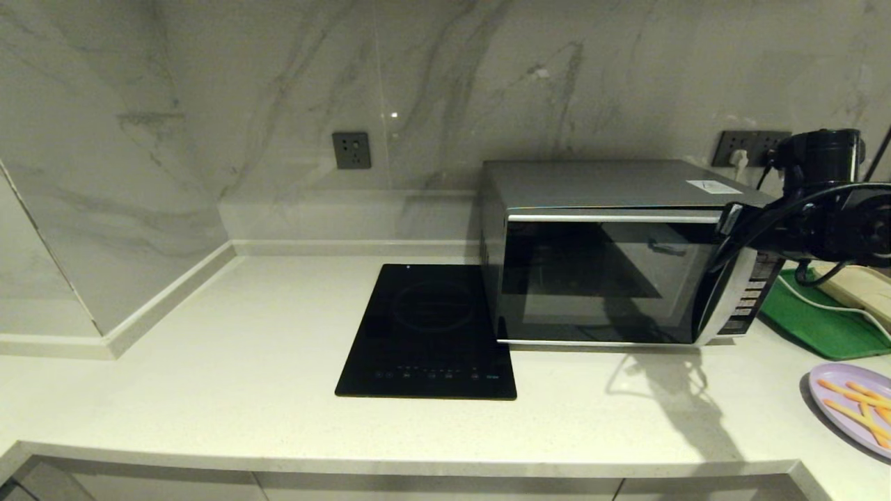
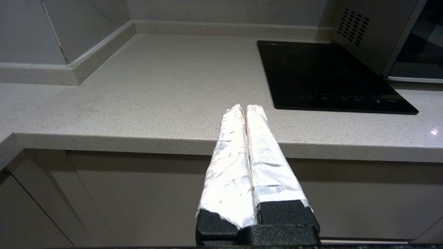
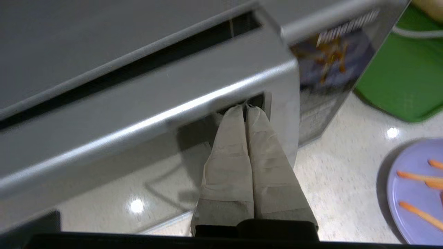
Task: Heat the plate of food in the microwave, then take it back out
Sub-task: Close the microwave oven
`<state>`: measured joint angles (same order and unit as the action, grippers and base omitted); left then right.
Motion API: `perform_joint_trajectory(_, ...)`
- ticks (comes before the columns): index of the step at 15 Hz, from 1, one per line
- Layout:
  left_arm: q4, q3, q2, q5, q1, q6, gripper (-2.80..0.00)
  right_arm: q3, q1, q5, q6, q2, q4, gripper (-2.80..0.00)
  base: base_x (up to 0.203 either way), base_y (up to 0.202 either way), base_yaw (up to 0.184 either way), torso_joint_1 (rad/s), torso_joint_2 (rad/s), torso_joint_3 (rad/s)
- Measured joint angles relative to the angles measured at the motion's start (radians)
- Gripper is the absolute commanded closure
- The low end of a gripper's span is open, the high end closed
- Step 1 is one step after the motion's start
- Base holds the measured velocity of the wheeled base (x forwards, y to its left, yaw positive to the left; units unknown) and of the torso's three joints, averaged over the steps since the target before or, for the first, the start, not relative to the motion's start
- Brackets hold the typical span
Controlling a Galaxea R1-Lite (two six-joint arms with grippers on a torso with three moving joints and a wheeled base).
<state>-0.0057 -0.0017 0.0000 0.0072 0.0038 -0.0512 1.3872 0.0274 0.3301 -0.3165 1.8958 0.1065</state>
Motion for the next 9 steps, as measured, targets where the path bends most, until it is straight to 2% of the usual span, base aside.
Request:
perform_joint_trajectory(2, 0.0, 0.0, 0.0, 0.0, 0.0, 0.0, 0.0, 0.0, 0.0, 0.0, 0.008, 0.009, 0.051, 0.0, 0.0, 0.0, 0.0, 0.0, 0.0, 0.0)
perform_joint_trajectory(9, 0.0, 0.0, 0.0, 0.0, 0.0, 0.0, 0.0, 0.001, 0.0, -0.001, -0.001, 0.028, 0.073, 0.0, 0.0, 0.0, 0.0, 0.0, 0.0, 0.0)
